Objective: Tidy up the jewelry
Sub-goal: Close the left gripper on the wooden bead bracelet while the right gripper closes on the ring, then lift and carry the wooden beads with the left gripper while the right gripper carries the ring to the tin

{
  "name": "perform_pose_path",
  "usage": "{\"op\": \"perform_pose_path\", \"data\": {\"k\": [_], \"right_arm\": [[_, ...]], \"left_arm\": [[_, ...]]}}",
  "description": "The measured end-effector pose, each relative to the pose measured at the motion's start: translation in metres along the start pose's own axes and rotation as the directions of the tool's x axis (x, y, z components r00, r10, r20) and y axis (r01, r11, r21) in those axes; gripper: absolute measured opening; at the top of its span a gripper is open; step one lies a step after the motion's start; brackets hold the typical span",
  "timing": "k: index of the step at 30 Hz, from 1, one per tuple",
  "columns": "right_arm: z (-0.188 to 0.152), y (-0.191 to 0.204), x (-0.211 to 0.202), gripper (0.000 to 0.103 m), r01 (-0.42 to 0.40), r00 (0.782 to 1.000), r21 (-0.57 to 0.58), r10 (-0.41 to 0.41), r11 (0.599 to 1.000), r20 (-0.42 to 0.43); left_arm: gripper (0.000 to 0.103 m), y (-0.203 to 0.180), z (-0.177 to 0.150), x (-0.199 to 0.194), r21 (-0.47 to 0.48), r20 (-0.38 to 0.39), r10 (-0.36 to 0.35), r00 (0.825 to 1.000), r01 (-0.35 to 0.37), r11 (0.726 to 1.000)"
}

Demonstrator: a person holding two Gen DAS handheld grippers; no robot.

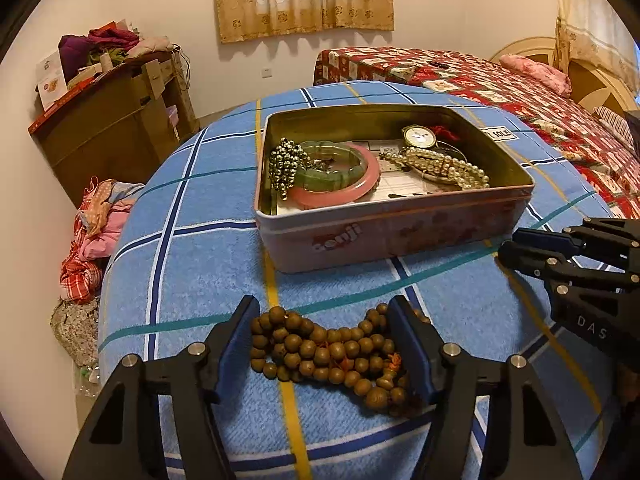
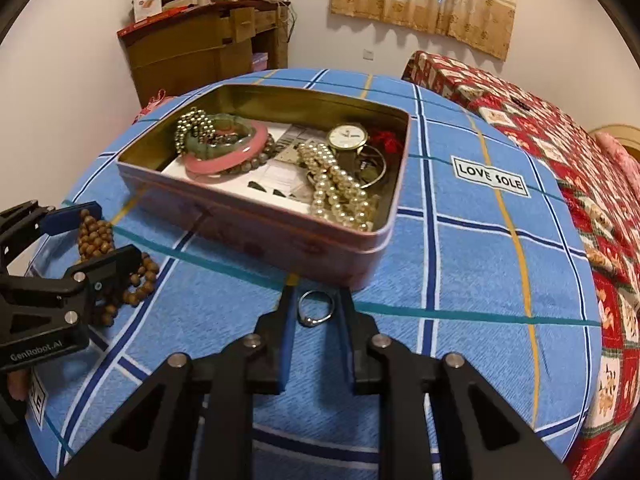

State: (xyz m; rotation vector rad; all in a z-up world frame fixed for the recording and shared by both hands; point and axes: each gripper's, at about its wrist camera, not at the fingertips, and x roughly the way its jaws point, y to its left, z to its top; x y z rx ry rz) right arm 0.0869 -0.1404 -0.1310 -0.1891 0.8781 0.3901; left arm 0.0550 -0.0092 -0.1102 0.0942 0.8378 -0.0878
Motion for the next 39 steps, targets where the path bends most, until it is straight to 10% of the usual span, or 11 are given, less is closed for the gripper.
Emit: {"op": "perform_pose_path", "data": {"k": [15,18,39], "right_arm": [[-0.021,0.001,-0.016,0.022,-0.028,0.998,0.004,0.028,1.0,0.05],[-0.022,0.001,-0.016,0.022,-0.035,0.998,0.004,0.035,0.999,0.054],[-0.017,0.001,-0.034,0.022,-0.047,0.991,-0.01,0.047,0.999,0.128]], "left_arm": [[0.055,-0.004,-0.001,-0.006,0.005,0.003,-0.046,0.999,0.046,0.999],[0.024,0.0,0.0,-0.01,-0.011,0.004,-0.068,0.998,0.068,0.998],[0.022,0.008,0.015,-0.041,-0.019,0.087,-0.058,0.995,0.06,0.998]]}}
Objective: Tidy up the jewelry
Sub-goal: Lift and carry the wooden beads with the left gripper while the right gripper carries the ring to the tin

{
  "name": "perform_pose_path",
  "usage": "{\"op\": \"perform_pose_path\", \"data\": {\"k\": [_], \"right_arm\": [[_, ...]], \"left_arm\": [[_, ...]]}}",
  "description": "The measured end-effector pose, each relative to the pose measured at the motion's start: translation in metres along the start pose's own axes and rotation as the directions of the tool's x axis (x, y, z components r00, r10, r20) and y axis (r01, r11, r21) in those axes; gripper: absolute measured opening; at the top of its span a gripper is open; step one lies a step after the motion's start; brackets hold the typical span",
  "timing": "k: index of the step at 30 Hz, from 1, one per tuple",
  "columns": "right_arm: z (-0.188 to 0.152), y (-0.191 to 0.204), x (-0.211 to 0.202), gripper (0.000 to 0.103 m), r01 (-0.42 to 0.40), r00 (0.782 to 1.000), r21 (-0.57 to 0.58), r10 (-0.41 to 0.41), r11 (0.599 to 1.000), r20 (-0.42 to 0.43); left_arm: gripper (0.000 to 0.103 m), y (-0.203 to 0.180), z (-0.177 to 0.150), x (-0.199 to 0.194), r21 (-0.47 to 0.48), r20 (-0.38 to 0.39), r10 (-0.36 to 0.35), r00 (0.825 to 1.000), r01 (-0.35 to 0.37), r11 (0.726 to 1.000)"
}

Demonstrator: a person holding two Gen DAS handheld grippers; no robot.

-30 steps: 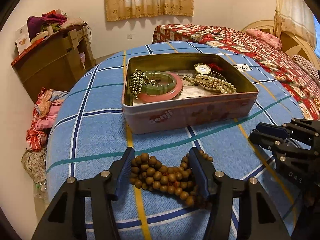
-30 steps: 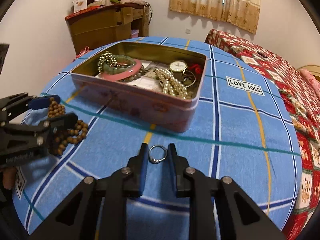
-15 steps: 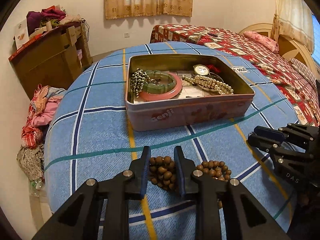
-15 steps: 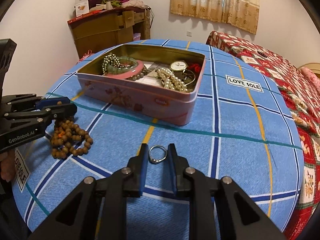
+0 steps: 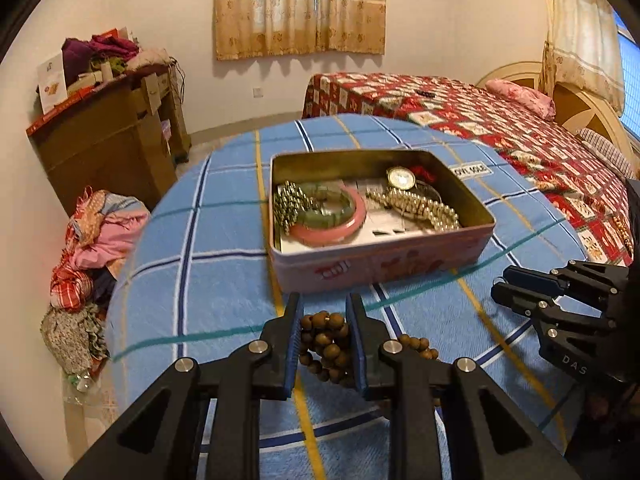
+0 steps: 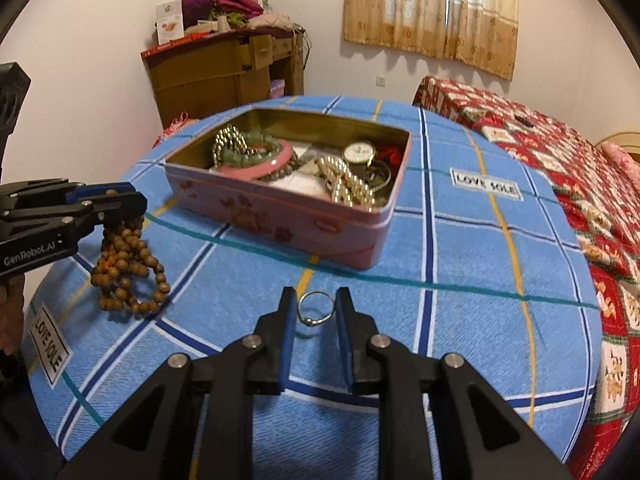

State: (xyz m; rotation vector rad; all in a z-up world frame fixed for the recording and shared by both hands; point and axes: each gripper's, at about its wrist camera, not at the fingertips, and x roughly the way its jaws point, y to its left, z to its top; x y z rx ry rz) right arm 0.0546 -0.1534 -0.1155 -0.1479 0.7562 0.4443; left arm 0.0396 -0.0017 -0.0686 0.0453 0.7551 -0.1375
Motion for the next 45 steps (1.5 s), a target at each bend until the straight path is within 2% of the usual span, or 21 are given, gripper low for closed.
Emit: {"op": "perform_pose_path", "data": {"k": [8,25,45], "right_arm": [[0.009,0.003,-0.012,0.022,0.006,0.999,-0.017,-0.006,1.0,0.047],[0.031,0.003,-0.032,0.022,0.024,0.992,-0.048,-0.018,0.999,0.127],[0.059,-0.003,-0.036,0.022,0.047,0.983,-0.085,-0.031,0.995,0.181]], "left_arm": [[0.022,-0.003,0.013,-0.015,0.024,0.054,0.027,0.998,-0.028,0.999],[0.022,-0.006,0.041,-0.034,0.056,0.122,0.032,0.992,-0.039,0.998],[0.022,-0.007,0.069,-0.033,0.09,0.163,0.044,0.986,-0.06,0.994]]}}
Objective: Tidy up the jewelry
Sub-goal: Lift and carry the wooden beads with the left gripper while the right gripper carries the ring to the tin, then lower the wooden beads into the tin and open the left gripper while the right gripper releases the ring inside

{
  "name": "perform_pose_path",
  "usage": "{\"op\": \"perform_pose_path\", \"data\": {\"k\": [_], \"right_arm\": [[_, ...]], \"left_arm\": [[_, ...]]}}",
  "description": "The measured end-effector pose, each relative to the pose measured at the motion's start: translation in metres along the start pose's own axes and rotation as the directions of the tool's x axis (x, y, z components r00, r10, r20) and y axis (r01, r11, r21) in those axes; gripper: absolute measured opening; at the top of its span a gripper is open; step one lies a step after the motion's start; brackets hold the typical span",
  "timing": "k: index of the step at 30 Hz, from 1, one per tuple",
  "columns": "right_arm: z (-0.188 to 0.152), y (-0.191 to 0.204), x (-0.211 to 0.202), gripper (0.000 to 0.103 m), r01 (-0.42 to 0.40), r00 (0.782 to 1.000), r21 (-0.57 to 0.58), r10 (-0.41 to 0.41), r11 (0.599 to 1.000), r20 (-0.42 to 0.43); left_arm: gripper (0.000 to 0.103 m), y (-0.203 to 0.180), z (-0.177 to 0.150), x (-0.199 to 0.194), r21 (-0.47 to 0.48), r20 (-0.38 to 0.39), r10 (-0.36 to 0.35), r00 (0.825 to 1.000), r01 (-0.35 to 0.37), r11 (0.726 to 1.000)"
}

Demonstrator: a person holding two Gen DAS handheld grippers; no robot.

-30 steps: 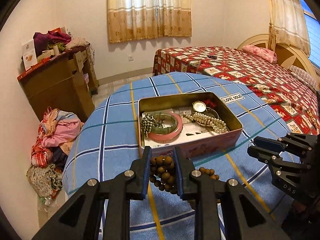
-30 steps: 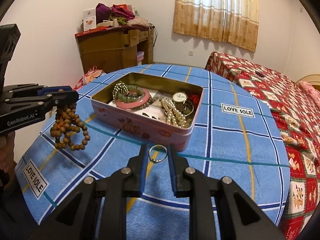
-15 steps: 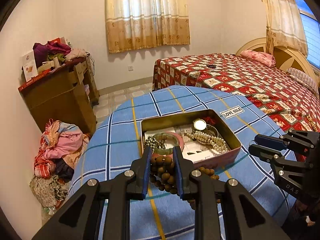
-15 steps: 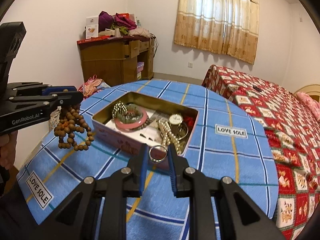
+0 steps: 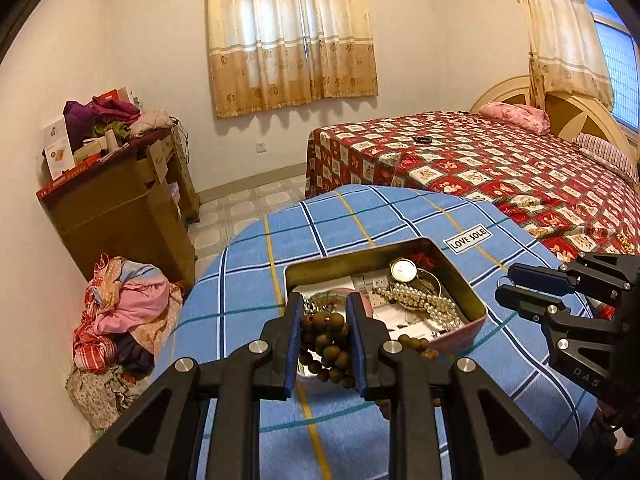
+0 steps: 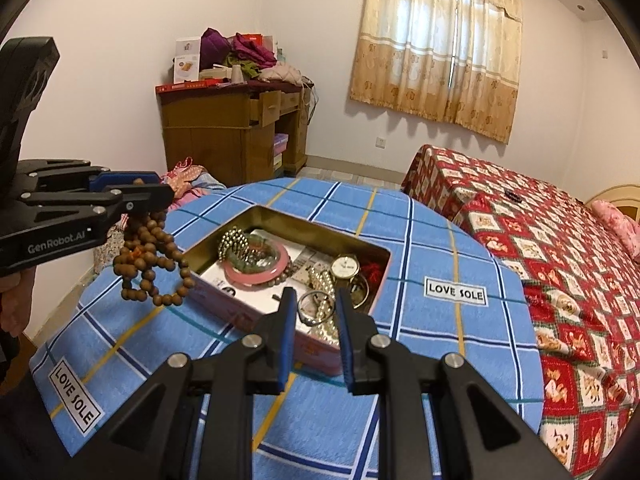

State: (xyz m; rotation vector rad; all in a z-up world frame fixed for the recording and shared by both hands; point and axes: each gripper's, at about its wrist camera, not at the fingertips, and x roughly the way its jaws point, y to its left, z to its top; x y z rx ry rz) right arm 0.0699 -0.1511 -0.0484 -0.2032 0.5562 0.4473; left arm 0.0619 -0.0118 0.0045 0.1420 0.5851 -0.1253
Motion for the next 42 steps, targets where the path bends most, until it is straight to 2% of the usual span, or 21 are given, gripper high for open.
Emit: {"op": "perform_pose_path", "data": {"k": [21,42], "right_arm": [[0.032,-0.014,0.032,0.022,0.055,0.998,-0.012,-0.055,0.998,0.02],[0.032,-0.016,0.079,0.022,0.127,0.989,0.003,-0.126,0.992,-0.073]], "left_arm": [[0.022,0.007,0.029,0.043,0.008,-0.012,0.069,0.998,-0.069,0.998],[0.022,0.008,0.023,0.084,-0.006,-0.077,0.122,0.99,-0.123,0.992]]}}
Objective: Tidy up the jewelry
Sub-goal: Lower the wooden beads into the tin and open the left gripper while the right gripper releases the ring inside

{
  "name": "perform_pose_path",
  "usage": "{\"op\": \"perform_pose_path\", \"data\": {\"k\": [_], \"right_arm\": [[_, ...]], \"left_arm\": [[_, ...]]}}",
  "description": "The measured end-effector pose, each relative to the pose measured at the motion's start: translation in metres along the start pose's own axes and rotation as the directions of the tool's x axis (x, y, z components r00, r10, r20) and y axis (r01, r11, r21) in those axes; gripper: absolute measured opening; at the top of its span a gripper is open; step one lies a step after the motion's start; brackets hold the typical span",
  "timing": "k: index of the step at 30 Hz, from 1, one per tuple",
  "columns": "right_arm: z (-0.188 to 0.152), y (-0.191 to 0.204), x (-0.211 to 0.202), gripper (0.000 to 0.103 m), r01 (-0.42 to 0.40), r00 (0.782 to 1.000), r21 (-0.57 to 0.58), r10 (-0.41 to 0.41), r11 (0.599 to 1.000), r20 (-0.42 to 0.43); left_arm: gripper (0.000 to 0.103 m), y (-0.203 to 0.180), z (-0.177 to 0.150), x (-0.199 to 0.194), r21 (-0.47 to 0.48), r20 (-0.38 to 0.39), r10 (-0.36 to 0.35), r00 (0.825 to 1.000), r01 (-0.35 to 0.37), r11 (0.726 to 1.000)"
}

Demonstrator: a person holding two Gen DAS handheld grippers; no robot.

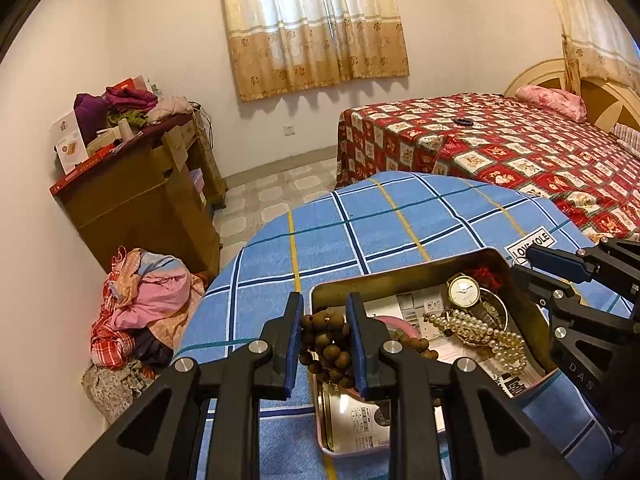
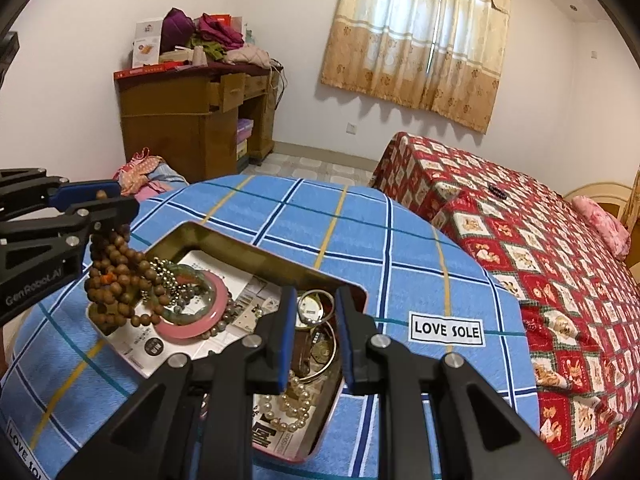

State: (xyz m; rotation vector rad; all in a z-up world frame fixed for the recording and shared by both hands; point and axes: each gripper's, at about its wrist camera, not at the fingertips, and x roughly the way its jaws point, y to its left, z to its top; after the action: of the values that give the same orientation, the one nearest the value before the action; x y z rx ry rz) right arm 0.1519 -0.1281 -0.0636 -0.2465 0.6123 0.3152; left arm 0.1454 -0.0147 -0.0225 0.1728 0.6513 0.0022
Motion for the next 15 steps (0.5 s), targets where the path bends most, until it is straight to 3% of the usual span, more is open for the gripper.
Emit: {"op": "perform_pose_path", "data": {"k": [15], "right_arm": [[0.004,0.005,0.019,0.022,0.013,0.999,-0.004,-0.013,1.0,-0.03]], "left_arm": [[0.022,-0.003,-0.003,0.025,0.01,-0.044,0.028,0.999,-0.027,1.0]]}}
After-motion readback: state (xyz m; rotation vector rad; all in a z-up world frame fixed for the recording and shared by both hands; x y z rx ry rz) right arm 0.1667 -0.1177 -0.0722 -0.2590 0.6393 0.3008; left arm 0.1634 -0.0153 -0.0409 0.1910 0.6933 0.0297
